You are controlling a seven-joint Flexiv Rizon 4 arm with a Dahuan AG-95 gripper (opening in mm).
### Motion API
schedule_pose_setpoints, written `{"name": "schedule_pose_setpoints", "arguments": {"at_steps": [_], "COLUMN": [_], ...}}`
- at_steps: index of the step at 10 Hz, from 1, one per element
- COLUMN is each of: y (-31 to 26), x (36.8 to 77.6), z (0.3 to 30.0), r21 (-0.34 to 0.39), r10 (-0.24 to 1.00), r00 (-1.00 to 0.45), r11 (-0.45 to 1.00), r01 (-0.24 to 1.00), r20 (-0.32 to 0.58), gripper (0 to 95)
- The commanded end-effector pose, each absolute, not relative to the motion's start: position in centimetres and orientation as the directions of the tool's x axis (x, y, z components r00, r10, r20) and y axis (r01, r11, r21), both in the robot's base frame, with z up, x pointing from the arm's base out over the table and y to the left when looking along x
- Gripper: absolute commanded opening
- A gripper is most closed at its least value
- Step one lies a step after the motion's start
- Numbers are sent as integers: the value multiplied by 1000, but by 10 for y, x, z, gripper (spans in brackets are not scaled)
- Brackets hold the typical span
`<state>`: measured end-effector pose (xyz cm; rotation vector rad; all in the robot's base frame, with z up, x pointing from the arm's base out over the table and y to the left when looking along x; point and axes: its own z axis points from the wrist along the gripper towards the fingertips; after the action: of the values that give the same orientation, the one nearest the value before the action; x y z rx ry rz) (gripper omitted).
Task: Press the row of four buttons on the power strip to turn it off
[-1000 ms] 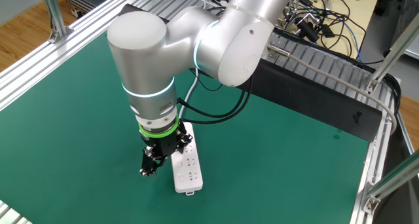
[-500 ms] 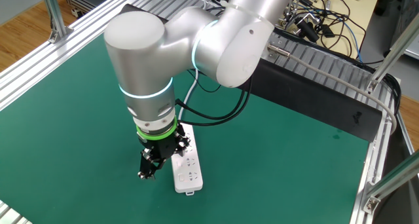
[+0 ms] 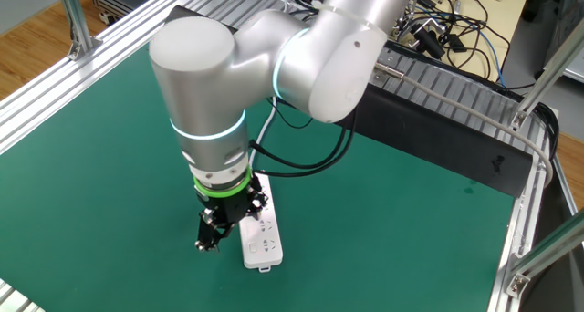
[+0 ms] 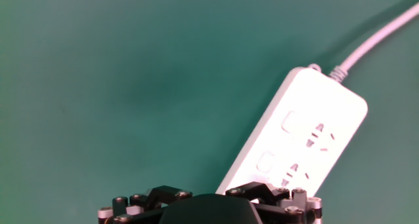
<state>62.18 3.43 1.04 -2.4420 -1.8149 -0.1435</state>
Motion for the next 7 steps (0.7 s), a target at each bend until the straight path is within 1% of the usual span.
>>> {"name": "schedule_pose_setpoints", "arguments": {"at_steps": [1, 4, 5, 7], "y": [33, 33, 33, 30], "x": [622, 622, 622, 620], "z": [11, 11, 12, 20], "r21": [-30, -27, -21, -33], "r10": [952, 963, 973, 980], "r00": [267, 225, 176, 92], "r11": [-266, -224, -175, -87], "r01": [964, 974, 984, 996], "r20": [146, 144, 149, 179], "gripper": [950, 950, 950, 950]}}
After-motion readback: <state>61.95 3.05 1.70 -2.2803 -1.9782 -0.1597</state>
